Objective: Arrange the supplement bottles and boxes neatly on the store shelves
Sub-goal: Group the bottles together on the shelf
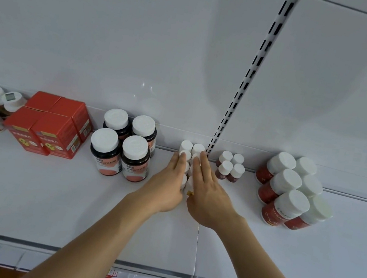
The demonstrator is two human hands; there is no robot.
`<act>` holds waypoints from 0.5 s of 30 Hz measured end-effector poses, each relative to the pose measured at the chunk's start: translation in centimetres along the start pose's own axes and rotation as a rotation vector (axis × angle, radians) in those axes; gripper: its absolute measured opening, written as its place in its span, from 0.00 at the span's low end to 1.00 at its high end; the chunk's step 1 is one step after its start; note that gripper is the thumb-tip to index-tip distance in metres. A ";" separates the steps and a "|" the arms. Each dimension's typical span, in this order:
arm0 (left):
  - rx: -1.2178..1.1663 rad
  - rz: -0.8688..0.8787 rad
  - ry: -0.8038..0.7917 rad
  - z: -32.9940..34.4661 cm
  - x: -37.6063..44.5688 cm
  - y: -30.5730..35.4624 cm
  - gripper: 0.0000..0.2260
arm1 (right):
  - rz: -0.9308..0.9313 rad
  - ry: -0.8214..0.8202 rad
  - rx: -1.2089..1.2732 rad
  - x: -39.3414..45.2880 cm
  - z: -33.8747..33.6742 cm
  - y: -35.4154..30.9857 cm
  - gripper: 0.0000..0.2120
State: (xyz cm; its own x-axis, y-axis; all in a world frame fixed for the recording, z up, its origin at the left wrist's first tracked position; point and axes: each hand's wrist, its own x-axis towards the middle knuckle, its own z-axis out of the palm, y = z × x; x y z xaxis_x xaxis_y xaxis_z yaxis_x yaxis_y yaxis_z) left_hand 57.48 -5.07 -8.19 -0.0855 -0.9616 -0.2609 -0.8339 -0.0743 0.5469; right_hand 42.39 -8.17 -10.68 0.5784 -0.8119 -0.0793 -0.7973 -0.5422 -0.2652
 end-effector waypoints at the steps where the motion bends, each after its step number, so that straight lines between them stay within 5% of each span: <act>1: -0.018 0.007 0.003 0.0 -0.1 0.0 0.40 | 0.005 0.005 0.004 0.0 0.1 0.0 0.43; 15: 0.178 0.053 0.012 0.3 -0.2 -0.3 0.41 | 0.000 0.008 -0.112 0.1 -0.1 0.6 0.43</act>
State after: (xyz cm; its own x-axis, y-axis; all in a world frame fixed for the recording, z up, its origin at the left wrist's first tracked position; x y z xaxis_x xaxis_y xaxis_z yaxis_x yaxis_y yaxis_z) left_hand 57.60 -4.74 -8.57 -0.1264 -0.9660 -0.2256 -0.9118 0.0235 0.4101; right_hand 41.94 -8.57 -10.74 0.5775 -0.8133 -0.0712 -0.8117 -0.5627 -0.1566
